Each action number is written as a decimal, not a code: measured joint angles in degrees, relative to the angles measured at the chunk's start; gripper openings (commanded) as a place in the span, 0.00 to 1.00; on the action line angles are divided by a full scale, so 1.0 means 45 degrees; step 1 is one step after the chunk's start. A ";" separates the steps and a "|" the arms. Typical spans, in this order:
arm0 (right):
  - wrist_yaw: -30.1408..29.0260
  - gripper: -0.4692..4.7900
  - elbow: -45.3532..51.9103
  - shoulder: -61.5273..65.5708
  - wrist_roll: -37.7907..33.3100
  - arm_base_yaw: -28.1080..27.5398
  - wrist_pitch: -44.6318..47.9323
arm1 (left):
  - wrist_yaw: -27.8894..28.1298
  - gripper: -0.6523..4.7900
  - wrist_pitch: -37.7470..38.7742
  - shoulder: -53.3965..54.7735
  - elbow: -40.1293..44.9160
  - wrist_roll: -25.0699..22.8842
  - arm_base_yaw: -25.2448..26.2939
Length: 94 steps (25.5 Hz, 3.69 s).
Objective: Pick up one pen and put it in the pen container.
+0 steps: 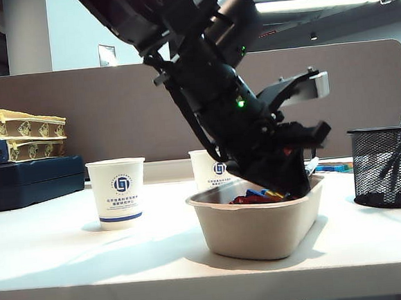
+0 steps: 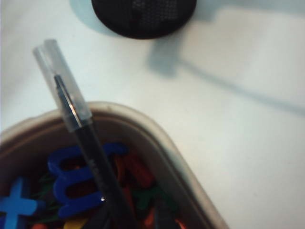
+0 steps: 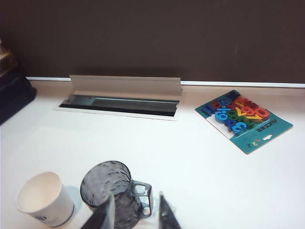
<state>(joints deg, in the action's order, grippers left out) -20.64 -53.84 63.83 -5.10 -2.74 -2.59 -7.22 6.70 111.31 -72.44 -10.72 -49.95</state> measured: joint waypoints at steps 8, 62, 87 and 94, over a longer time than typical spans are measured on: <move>0.0214 0.31 0.0000 -0.0005 0.0214 0.0024 -0.0311 | 0.0189 0.16 -0.0049 0.0015 -0.0393 0.0005 0.0000; -0.2948 0.44 -0.0019 -0.0005 -0.6683 0.0991 0.1860 | 0.1598 0.16 0.0665 -0.3065 -0.3337 0.0287 0.0000; -0.3415 0.43 -0.0019 -0.0005 -0.7291 0.1175 0.2059 | 0.1399 0.16 0.0160 -0.3070 -0.4294 0.0379 -0.0471; -0.3803 0.43 -0.0019 -0.0005 -0.7291 0.1171 0.2050 | 0.1345 0.16 0.0170 -0.3065 -0.4294 0.0374 -0.0437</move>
<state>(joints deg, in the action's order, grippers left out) -37.76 -53.93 63.81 -37.91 2.52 6.63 -1.17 7.46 97.51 -91.77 -9.04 -51.92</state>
